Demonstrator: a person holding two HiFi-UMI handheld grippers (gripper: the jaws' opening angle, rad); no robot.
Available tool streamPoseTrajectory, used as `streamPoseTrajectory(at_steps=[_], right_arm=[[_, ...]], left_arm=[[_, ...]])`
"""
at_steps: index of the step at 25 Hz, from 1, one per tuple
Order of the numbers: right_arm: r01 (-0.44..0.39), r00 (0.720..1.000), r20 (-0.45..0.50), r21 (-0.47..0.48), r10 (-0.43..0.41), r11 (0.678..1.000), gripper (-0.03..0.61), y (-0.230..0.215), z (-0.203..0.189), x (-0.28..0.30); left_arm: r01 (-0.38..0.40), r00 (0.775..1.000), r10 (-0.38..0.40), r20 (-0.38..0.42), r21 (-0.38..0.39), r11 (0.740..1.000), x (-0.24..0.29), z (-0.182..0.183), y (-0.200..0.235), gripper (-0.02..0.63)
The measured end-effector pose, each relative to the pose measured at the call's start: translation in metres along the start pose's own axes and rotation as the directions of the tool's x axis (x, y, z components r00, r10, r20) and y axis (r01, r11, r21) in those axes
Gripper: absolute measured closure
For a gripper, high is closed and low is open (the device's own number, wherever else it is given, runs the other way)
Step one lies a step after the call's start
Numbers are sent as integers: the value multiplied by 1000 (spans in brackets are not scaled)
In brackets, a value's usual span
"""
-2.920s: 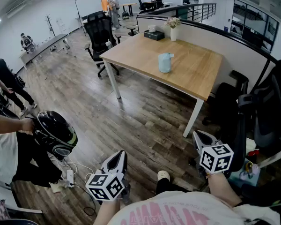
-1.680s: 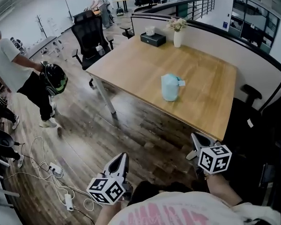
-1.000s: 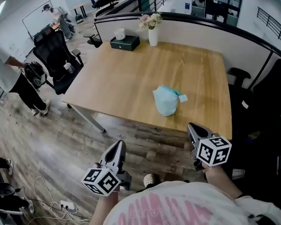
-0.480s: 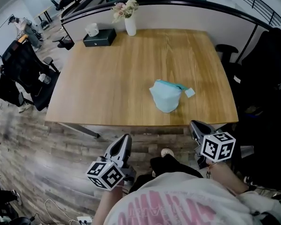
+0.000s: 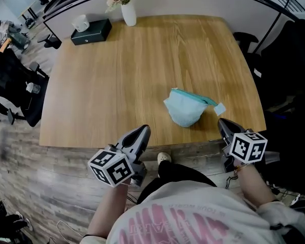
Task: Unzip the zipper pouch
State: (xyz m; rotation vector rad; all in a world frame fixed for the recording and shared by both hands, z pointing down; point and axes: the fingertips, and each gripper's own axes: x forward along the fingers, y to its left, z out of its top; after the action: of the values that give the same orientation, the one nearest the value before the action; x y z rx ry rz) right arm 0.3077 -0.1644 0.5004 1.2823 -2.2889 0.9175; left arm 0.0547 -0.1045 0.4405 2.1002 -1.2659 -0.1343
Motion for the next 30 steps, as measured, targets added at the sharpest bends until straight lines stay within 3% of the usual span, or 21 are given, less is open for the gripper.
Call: streamPoseTrajectory(at_steps=[4, 6, 7, 9, 12, 16, 19, 20, 21, 24, 28, 30], right_arm=[[60, 996, 70, 55, -63, 997, 580, -25, 42, 25], [80, 992, 95, 86, -88, 993, 580, -36, 58, 33], [89, 989, 106, 101, -100, 991, 580, -41, 63, 35], [108, 984, 124, 131, -124, 985, 580, -49, 70, 37], [130, 978, 138, 165, -153, 978, 580, -59, 74, 37], [178, 965, 151, 214, -212, 960, 580, -74, 67, 25], [211, 949, 178, 257, -261, 943, 580, -80, 62, 12], [224, 942, 188, 271, -280, 936, 580, -83, 61, 6], [236, 934, 197, 284, -298, 929, 580, -85, 61, -1], [259, 915, 223, 318, -338, 912, 580, -86, 61, -21], [252, 892, 278, 347, -356, 903, 580, -71, 72, -40], [222, 881, 327, 352, -342, 909, 580, -55, 84, -51]], left_arm=[[67, 997, -64, -35, 96, 993, 35, 30, 20, 611], [167, 983, -160, -94, 76, 983, 55, 34, 25, 588], [242, 962, -235, -140, 34, 970, 66, 32, 23, 528], [380, 892, -381, -245, -52, 924, 86, 26, 17, 327], [485, 780, -508, -365, -160, 860, 116, 17, 16, 281], [552, 615, -658, -435, -359, 753, 149, 9, 13, 197], [577, 533, -696, -482, -394, 715, 158, -2, 7, 207], [593, 515, -701, -494, -385, 707, 160, -5, 3, 221], [608, 511, -703, -495, -371, 702, 162, -6, -2, 260], [634, 555, -703, -444, -321, 703, 165, 6, -13, 447], [682, 585, -691, -425, -203, 703, 157, 22, -30, 532], [698, 620, -672, -404, -107, 708, 151, 34, -39, 567]])
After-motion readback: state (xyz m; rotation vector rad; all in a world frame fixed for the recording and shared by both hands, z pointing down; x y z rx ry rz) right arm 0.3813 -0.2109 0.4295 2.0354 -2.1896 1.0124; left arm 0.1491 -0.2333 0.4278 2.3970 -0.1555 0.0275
